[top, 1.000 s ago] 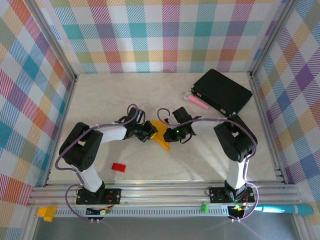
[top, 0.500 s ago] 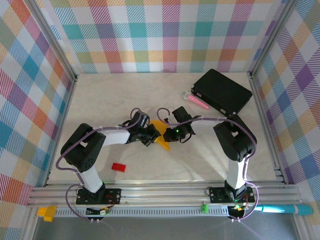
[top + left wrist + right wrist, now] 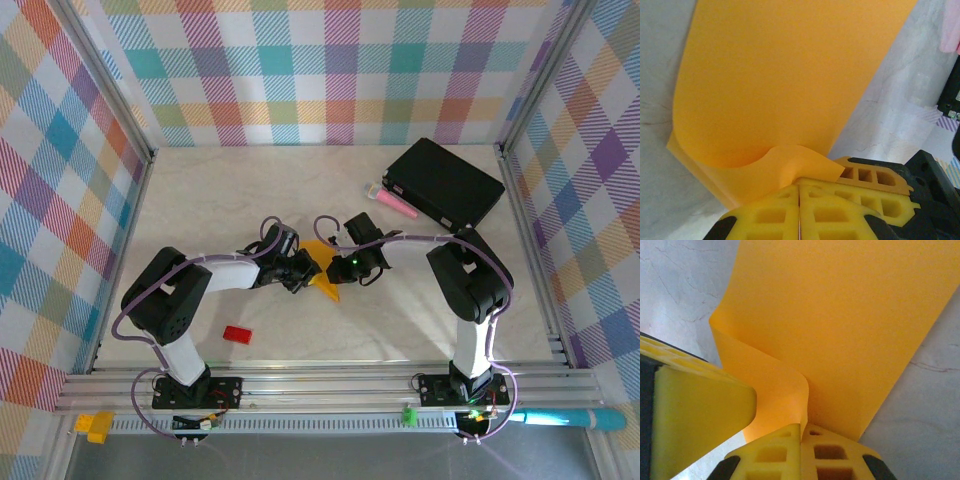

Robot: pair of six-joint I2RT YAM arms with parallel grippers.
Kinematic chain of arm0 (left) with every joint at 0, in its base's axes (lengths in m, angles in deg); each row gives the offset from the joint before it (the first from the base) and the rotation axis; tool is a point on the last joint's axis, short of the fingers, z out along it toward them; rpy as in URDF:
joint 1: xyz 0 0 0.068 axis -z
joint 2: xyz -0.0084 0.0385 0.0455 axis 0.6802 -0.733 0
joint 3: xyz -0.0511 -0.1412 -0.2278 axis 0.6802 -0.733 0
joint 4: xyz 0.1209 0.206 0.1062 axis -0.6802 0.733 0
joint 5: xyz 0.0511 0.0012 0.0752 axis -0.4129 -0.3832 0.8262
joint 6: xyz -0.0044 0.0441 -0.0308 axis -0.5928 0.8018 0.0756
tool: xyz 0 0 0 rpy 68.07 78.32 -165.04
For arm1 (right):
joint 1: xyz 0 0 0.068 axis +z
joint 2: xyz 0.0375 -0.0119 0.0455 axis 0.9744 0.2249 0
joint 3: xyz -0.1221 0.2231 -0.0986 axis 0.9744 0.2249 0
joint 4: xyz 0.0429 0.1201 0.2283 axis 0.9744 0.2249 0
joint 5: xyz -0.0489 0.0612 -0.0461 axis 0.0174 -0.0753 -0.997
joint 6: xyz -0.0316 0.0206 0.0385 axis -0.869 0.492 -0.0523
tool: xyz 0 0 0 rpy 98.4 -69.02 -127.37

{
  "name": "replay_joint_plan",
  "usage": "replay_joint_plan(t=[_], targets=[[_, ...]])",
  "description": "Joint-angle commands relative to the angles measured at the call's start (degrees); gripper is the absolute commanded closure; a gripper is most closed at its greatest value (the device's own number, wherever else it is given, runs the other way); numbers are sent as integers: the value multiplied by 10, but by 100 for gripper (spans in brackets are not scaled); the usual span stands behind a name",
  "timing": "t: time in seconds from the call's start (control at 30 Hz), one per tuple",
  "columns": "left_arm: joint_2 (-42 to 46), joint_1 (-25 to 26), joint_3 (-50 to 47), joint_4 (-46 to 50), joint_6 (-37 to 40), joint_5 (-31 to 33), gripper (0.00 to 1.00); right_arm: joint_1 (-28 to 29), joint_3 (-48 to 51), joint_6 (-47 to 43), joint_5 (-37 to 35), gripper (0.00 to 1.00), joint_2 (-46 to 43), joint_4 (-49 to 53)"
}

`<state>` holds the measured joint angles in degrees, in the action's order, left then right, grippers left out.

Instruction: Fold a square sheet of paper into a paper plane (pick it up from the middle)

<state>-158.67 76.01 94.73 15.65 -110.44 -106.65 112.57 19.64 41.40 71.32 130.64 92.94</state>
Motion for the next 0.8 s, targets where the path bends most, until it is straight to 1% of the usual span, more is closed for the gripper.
replay_joint_plan(t=[0.0,0.27,0.43,0.77], targets=[[21,6,-7,14,9,-5,93,-4,-7,-1,-19,96,20,30],[26,6,-3,17,14,-14,94,-4,-8,0,-22,97,26,33],[30,6,6,55,34,-5,94,-4,-9,0,-22,97,27,33],[7,6,1,26,26,-18,95,-4,-10,-1,-21,96,29,34]])
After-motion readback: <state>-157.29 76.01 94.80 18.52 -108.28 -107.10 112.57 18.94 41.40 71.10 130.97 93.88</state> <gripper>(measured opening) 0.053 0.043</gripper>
